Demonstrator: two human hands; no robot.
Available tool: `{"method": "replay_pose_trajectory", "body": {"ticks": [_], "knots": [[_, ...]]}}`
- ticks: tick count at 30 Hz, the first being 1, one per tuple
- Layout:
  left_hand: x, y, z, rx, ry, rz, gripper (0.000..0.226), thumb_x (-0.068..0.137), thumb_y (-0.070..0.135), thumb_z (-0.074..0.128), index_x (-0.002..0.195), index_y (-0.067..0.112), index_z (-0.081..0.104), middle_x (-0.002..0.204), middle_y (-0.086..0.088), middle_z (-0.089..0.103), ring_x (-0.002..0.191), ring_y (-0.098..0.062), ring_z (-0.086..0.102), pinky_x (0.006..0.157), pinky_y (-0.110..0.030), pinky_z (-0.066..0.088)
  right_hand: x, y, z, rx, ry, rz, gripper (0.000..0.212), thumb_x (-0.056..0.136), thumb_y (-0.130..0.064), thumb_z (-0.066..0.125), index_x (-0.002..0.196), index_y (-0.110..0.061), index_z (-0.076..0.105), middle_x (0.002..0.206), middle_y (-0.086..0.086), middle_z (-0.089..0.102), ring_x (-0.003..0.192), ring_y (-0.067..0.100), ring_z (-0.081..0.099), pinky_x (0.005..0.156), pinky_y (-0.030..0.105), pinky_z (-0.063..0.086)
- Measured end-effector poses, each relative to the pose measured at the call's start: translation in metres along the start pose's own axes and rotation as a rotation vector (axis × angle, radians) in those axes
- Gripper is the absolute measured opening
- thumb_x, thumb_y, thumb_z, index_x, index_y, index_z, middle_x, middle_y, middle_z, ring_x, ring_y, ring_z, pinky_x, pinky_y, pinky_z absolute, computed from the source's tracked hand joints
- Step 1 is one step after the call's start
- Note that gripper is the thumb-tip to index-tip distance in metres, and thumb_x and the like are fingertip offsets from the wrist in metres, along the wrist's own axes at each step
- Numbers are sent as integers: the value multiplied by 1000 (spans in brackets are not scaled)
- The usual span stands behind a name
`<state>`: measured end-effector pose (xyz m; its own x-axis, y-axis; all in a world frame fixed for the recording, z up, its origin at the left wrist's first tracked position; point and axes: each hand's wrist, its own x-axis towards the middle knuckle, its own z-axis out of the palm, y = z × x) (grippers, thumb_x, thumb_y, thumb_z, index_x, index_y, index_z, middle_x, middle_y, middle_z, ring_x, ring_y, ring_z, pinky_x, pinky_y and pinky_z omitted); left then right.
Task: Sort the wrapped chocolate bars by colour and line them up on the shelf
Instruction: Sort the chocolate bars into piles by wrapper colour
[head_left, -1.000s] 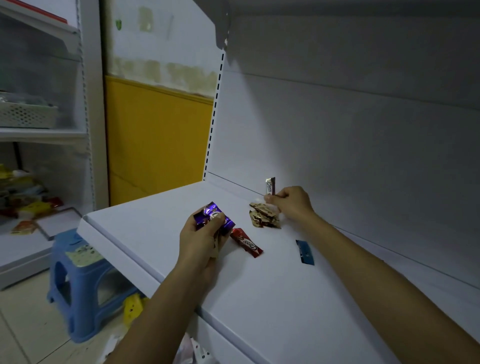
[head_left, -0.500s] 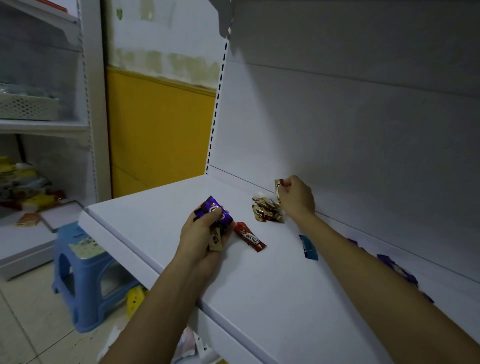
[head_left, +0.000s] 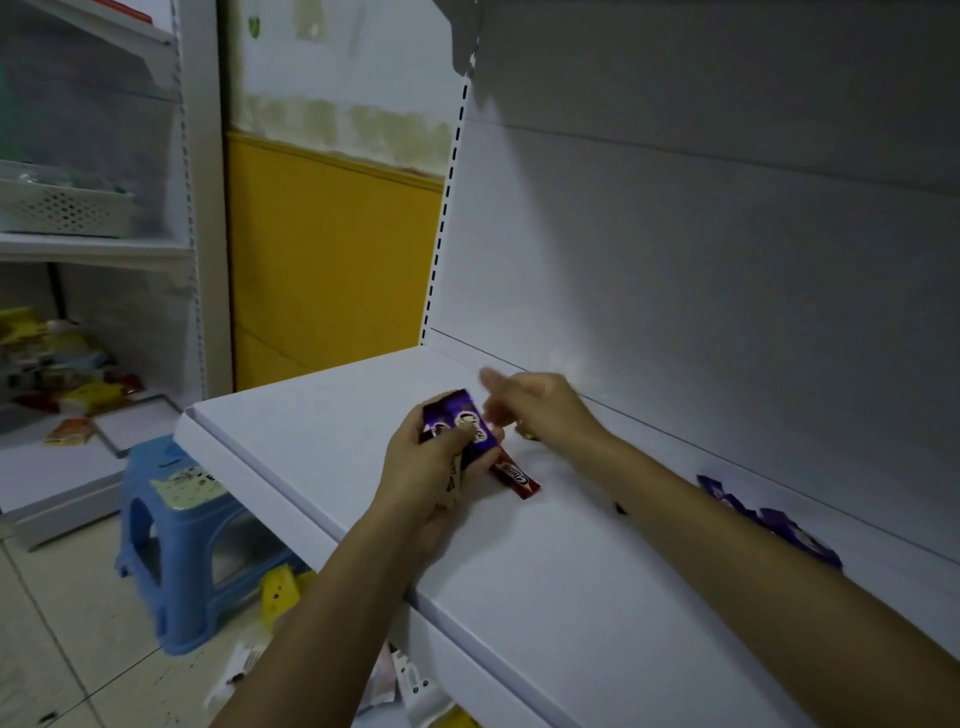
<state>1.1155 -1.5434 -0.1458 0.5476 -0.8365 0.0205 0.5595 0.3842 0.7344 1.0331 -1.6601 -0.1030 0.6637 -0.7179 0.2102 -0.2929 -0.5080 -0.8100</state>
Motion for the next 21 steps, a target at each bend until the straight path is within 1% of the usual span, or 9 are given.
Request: {"method": "replay_pose_trajectory", "body": {"ticks": [3,5,7,8,11,14,16,18,21], "knots": [[-5,-5,2,259,-136,88,35,92,-10,49,109,17,65,109,-14,67,92,-23,71,67,-29,57,-27,-4,10,162,-127,-4,19,86,-27,68,82,-8,70,63,-13,67,62,-1,64,56,14,48],[-8,-6,3,268,-201,63,38,93,-9,49,112,20,64,109,-11,68,91,-23,72,67,-30,58,-39,-4,6,186,-66,-6,12,88,-22,66,86,-10,70,67,-14,69,64,-6,64,58,13,50],[-10,-7,5,299,-235,46,36,94,-6,49,117,20,58,108,-8,67,87,-22,73,64,-28,57,-49,-3,-4,217,30,13,18,90,-23,64,93,-6,69,76,-1,70,68,6,66,63,22,54],[-10,-8,6,336,-231,49,33,95,-5,49,118,18,54,107,-6,68,82,-20,73,61,-25,56,-53,-3,-11,262,78,28,19,91,-23,62,94,-5,68,74,4,69,64,10,66,60,24,55],[-12,-9,6,460,-217,81,17,96,1,51,109,11,49,104,-1,72,72,-16,72,50,-20,50,-65,4,-39,293,194,122,22,97,-27,51,89,-11,64,56,1,57,40,9,49,39,20,39],[-14,-8,5,534,-305,65,5,92,5,59,95,9,57,98,-7,73,81,-19,73,52,-18,49,-79,17,-64,273,214,251,25,98,-21,41,81,-10,54,50,4,48,35,11,34,38,20,24],[-16,-5,5,591,-325,77,3,89,8,65,91,9,63,92,-14,73,82,-18,72,53,-17,49,-90,25,-76,241,216,289,20,94,-15,39,75,-10,45,53,6,54,38,14,39,40,22,28],[-21,-3,9,632,-334,92,4,87,10,67,91,13,66,90,-17,72,76,-15,71,50,-16,45,-102,34,-89,111,206,285,13,93,-12,42,81,-11,48,65,3,66,49,16,54,48,24,41],[-28,-11,33,643,-359,80,16,86,10,68,98,22,65,76,-3,70,58,-9,63,44,-18,40,-121,55,-116,-52,283,203,6,94,-19,52,92,-14,56,85,-2,74,76,15,69,67,27,49]]}}
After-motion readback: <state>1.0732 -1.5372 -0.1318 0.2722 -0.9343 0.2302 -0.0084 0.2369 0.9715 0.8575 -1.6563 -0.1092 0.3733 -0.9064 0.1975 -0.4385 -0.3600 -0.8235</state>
